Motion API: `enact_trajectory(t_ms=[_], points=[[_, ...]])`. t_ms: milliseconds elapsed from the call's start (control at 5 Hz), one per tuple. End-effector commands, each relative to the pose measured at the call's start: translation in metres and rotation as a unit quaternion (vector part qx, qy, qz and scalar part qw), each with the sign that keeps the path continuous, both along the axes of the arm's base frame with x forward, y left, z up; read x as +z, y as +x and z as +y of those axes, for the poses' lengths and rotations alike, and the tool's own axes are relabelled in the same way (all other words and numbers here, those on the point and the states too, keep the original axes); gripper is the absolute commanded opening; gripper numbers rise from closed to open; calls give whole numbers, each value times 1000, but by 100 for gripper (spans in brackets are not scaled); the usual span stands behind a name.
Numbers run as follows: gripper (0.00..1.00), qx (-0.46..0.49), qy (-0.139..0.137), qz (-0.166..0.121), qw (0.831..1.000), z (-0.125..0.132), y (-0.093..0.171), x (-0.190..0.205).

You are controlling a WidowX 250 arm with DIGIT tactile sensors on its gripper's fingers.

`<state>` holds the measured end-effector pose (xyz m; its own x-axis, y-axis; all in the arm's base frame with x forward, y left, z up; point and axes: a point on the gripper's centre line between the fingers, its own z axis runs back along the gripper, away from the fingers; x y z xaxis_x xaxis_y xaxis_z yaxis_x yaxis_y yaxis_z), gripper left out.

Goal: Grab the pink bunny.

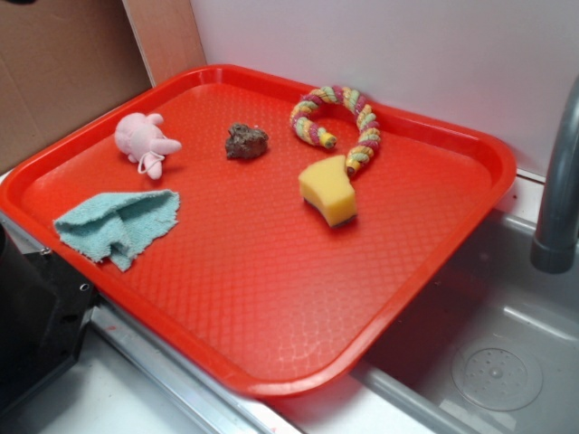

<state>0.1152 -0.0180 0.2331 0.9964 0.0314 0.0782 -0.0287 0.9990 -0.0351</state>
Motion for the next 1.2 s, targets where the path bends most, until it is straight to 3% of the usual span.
enact_trajectory(t_ms=[0,400,600,1000], points=[[100,0,0,0,1000,0,0,0],[100,131,-21,-20,991,23,28,-13],[100,228,-29,-40,972,43,41,-25],[100,425,-25,-102,899,88,54,-62]])
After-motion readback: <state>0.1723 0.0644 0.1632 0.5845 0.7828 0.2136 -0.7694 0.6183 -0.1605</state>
